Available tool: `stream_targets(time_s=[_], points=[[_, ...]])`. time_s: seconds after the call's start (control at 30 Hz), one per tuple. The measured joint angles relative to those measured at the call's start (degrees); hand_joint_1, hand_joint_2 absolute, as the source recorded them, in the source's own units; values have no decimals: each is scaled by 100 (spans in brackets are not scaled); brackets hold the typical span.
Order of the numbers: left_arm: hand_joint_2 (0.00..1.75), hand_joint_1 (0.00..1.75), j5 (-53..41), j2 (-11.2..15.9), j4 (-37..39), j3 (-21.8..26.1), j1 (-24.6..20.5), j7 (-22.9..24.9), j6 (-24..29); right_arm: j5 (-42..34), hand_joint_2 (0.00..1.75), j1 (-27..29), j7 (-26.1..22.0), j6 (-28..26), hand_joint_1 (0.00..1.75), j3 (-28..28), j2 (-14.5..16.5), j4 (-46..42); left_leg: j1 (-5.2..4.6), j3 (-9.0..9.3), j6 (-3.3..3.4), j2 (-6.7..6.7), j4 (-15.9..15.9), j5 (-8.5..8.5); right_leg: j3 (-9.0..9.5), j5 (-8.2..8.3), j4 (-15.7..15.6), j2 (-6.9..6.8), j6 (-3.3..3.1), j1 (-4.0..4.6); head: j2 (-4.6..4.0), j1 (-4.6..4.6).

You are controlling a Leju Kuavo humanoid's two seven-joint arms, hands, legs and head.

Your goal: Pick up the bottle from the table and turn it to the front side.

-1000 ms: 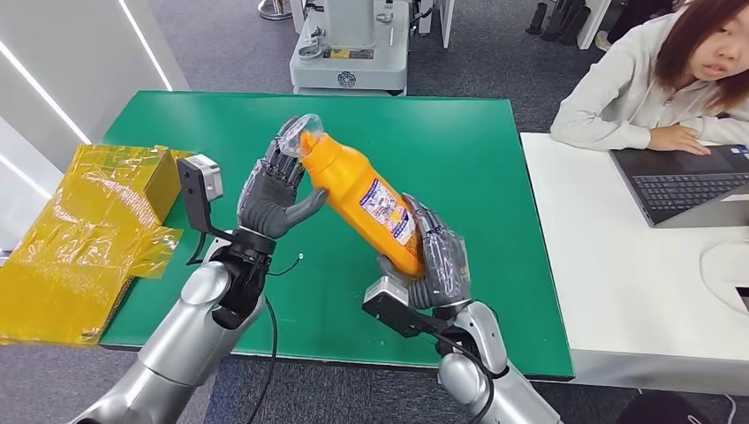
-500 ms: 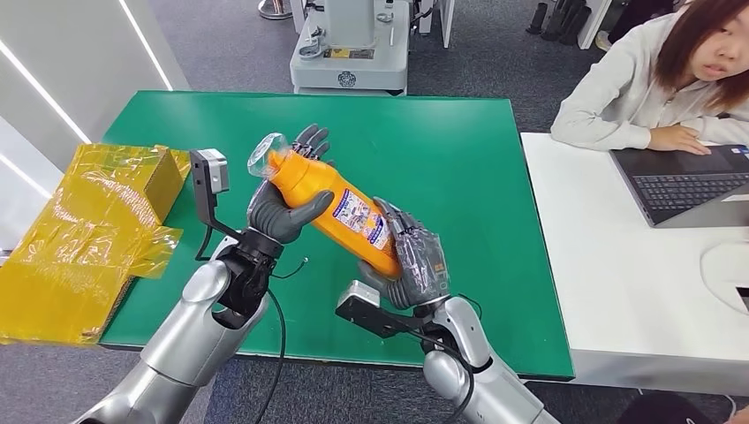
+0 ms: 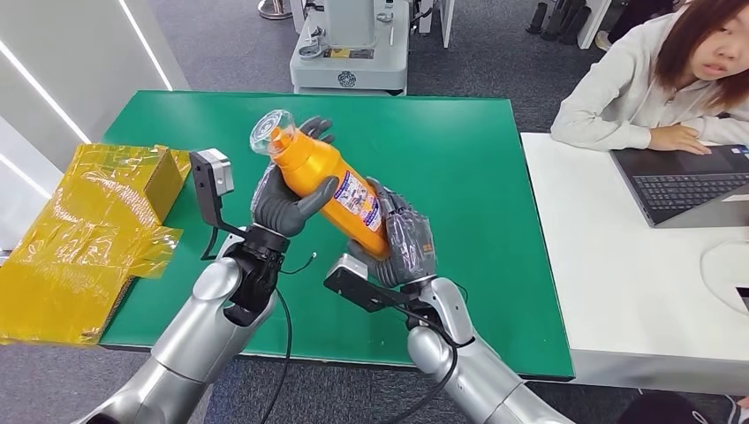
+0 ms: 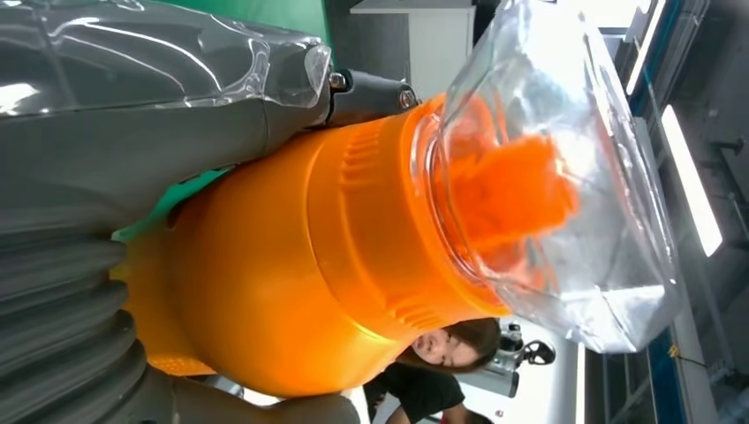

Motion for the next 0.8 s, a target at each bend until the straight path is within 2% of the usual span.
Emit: stream_targets(time_s=[0.2, 0.23, 0.37, 0.4, 0.7, 0.8], points=[[175, 175, -74, -66, 141, -2, -46, -88, 75, -86, 175, -34, -56, -29, 175, -19, 55, 145, 0, 0, 0, 0, 0, 0, -1, 0, 0, 0, 0, 0, 0, 0], [175, 175, -80, -73, 161, -2, -53, -90, 82, -90, 175, -37, -58, -34, 168, -19, 61, 160, 0, 0, 0, 0, 0, 0, -1, 0, 0, 0, 0, 0, 0, 0], [175, 175, -92, -85, 238, -2, -93, -128, 100, -216, 175, -39, -80, -52, 7, -30, 87, 192, 0, 0, 0, 1, 0, 0, -2, 0, 0, 1, 0, 0, 0, 1], [175, 175, -92, -88, 257, -2, -102, -153, 92, -284, 175, -38, -85, -52, 0, -39, 90, 193, 0, 0, 0, 0, 0, 0, -2, 0, 0, 1, 0, 0, 0, 1], [175, 175, -194, -86, 407, -4, -108, -308, -19, -870, 175, 168, -210, -24, 0, -291, 51, -58, 0, -1, 0, 0, 0, -1, -2, 0, -1, 0, 0, 0, 0, 0], [175, 175, -566, -10, 430, -20, -95, -438, 24, -1201, 175, 425, -356, -49, 0, -387, -95, -395, 0, -2, 0, -2, 0, -1, -2, -1, -3, -3, 1, 0, 0, 0]])
